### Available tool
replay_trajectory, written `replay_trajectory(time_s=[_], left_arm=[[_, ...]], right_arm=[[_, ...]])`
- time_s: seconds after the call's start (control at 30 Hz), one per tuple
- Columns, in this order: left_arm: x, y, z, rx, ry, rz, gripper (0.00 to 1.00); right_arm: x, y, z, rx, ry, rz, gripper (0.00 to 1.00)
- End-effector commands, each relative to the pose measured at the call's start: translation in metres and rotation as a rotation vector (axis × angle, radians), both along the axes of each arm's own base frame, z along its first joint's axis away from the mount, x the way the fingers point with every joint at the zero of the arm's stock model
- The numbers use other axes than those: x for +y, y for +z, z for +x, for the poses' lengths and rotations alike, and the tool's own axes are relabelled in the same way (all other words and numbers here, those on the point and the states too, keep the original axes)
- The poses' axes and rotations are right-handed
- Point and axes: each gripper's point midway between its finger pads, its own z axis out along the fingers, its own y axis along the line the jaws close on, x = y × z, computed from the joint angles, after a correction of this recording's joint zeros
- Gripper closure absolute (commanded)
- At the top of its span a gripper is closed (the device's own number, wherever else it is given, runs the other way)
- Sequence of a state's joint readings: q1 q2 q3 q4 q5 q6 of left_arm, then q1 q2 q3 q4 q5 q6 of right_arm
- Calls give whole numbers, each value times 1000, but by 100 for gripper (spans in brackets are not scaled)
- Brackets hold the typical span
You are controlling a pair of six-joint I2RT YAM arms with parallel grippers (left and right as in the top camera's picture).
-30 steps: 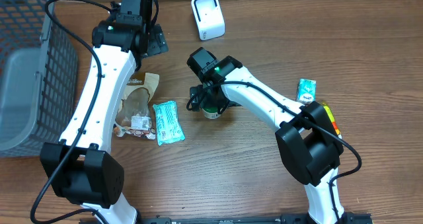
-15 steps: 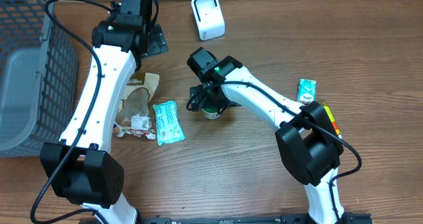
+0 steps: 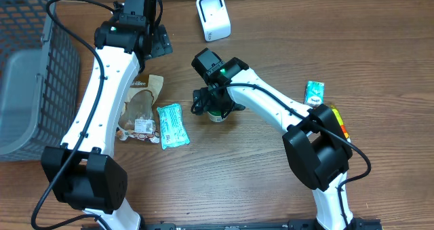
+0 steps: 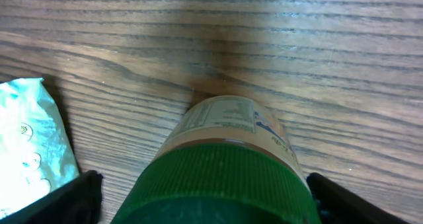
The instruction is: Scan the item barcode
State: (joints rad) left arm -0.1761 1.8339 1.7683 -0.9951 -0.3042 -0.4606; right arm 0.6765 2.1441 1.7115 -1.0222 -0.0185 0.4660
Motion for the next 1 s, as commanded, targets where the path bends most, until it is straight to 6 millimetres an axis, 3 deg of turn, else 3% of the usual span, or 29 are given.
replay_trajectory(time_s=[0.0,0.1,0.33,0.5,0.6,0.67,0.8,0.97], left_arm=[[1,12,1,-31,-5,15,0],[1,12,1,-31,-5,15,1],[1,12,1,-31,-5,15,0],[1,12,1,-31,-5,15,0],[1,12,1,-31,-5,15,0],[1,12,1,-31,-5,15,0],[1,12,1,-31,-5,15,0],[1,12,1,-31,-5,15,0]], right_arm=[[-4,8,4,-38,-1,-20,11],[-4,8,4,-38,-1,-20,17],[-9,0,1,-31,-3,-37,18],[-10,-1,1,-33,-5,-42,25],[-11,-1,1,-32,-10,-46,37],[-15,0,4,-38,-95,-50,39],[-29,15,13,-26,-222,-30,43],[-48,60,16,31,-291,117,54]])
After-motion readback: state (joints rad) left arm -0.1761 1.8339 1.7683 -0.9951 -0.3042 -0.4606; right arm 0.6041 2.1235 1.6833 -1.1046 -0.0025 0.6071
